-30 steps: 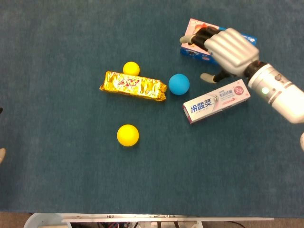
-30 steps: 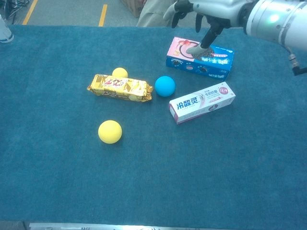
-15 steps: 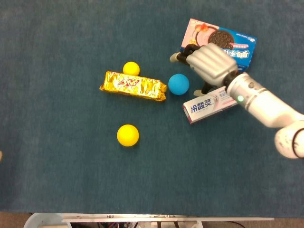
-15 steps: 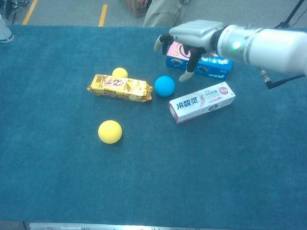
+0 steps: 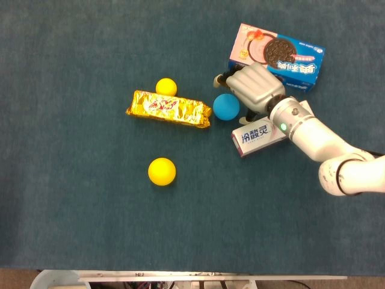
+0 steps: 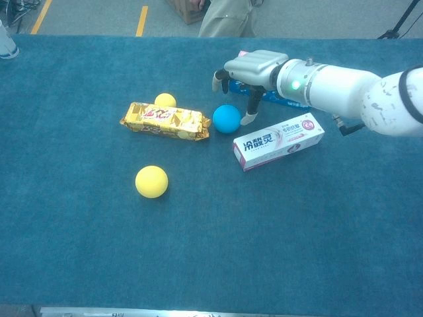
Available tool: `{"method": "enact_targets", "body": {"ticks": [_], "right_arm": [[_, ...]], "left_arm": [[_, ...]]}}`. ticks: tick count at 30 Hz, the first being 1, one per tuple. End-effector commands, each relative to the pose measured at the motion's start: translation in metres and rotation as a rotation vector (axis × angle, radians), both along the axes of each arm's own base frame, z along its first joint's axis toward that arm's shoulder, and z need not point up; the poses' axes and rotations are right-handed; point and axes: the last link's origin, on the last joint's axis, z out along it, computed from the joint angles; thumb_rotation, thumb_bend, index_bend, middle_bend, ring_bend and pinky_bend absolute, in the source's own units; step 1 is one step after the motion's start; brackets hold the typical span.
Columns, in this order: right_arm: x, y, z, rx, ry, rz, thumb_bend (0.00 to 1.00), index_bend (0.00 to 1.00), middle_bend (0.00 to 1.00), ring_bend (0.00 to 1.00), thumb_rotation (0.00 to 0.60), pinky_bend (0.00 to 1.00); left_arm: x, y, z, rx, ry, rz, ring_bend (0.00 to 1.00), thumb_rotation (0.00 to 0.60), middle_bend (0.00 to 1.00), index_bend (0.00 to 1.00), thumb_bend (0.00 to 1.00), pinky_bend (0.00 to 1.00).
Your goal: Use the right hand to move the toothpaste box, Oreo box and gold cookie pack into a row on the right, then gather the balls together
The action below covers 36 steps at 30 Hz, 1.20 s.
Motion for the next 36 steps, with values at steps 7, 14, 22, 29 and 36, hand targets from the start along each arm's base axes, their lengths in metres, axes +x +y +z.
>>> {"method": "enact_targets", "body": {"ticks": [7, 14, 22, 29, 36], "right_arm": [[-0.003, -0.006, -0.02, 0.015, 0.015, -0.026, 0.01, 0.27, 0.34, 0.21, 0.6, 0.47], [-0.002, -0.009, -0.032, 0.011, 0.021, -0.035, 0.03, 0.34, 0.36, 0.24, 0.6, 0.52], [-0.005, -0.011, -0.041, 0.01, 0.037, -0.063, 0.07, 0.47, 0.41, 0.29, 0.6, 0.59], [-0.004, -0.012, -0.04, 0.005, 0.016, -0.075, 0.07, 0.55, 0.46, 0.36, 0.6, 0.65], [0.013, -0.013, -0.017, -0.01, -0.089, -0.069, 0.08, 0.55, 0.47, 0.37, 0.6, 0.66]], "left_arm": [[-0.003, -0.002, 0.002, 0.005, 0.001, 0.014, 0.03, 0.6, 0.19, 0.08, 0.31, 0.07], [-0.005, -0.004, 0.003, 0.008, 0.001, 0.024, 0.03, 0.6, 0.19, 0.08, 0.31, 0.07], [-0.007, -0.005, 0.004, 0.012, 0.001, 0.031, 0.03, 0.6, 0.19, 0.08, 0.31, 0.07], [-0.008, -0.006, 0.004, 0.013, -0.003, 0.033, 0.03, 0.6, 0.19, 0.08, 0.31, 0.07], [-0.008, -0.005, 0.004, 0.01, -0.003, 0.031, 0.03, 0.6, 0.19, 0.08, 0.31, 0.07]]}}
